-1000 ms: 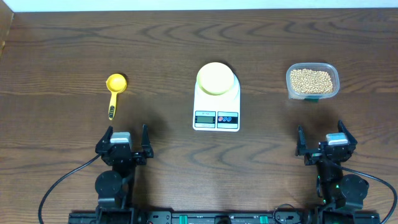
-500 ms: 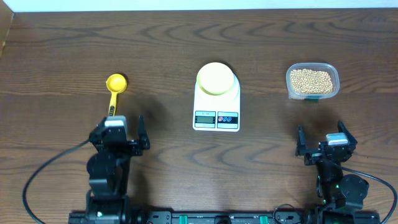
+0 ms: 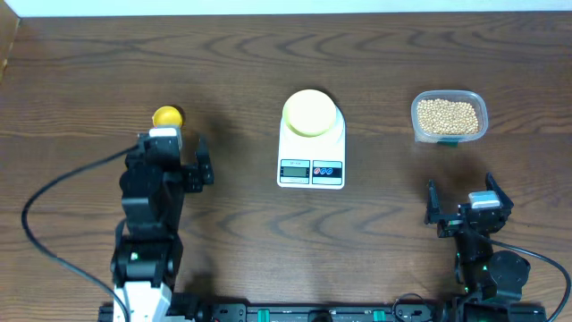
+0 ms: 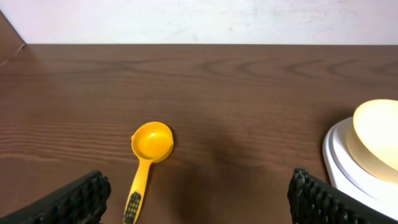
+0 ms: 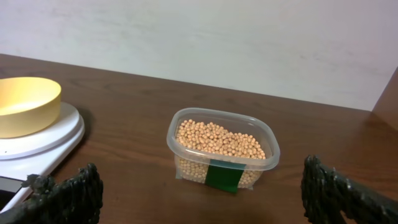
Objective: Scoop item into bowl and weigh 50g on scale
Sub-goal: 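Move the left gripper forward over the yellow scoop's cup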
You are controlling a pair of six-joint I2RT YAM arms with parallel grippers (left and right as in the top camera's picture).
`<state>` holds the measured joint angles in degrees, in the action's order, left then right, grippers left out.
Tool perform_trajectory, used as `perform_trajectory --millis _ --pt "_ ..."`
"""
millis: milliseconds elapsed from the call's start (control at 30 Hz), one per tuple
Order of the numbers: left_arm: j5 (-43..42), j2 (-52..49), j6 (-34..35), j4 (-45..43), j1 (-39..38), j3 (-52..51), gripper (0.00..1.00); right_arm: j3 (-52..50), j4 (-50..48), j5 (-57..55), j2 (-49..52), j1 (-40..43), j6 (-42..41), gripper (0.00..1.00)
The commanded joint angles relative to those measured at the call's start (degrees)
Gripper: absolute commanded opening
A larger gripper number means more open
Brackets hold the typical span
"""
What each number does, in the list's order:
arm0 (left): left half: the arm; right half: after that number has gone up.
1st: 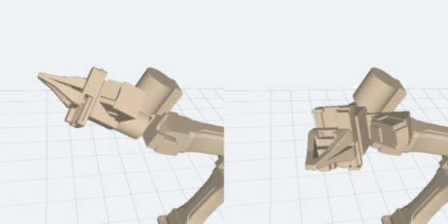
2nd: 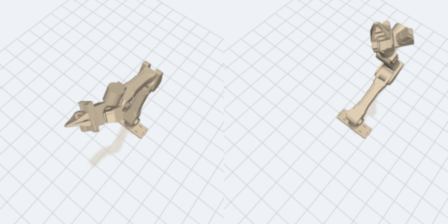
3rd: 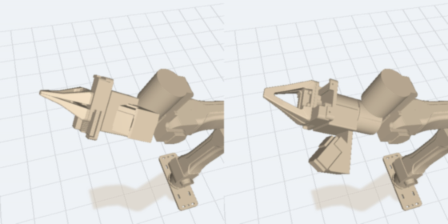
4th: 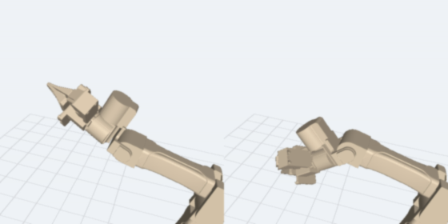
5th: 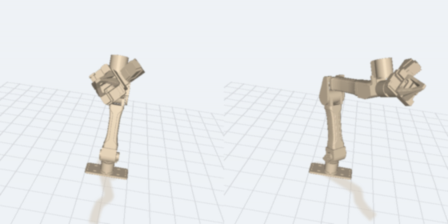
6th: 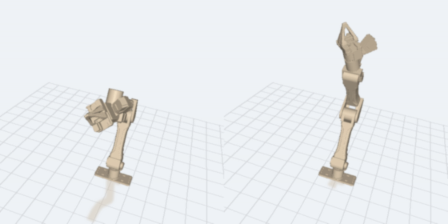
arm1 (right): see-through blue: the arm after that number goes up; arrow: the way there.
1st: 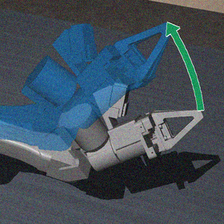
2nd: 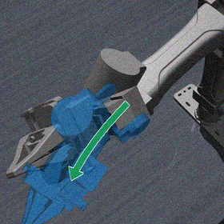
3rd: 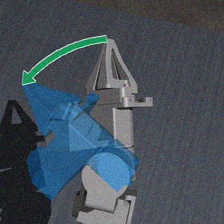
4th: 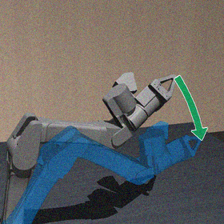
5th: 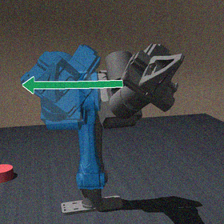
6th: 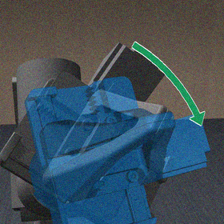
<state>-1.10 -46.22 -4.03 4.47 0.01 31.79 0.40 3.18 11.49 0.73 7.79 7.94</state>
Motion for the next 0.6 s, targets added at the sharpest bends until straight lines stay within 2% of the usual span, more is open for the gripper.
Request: perform_trajectory --millis 0,367,567 --pt "0.3 -3.2 0.7 0.6 0.3 4.0 0.94 -0.1 0.3 -0.4 0.0 -0.4 -0.6 0.99" --pt "0.2 -10.1 0.7 6.6 0.3 12.1 0.93 -0.1 0.3 -0.4 0.0 -0.4 -0.6 0.99" --pt "0.0 -14.8 0.8 15.5 0.3 19.8 0.93 -0.1 0.3 -0.4 0.0 -0.4 -0.6 0.99"
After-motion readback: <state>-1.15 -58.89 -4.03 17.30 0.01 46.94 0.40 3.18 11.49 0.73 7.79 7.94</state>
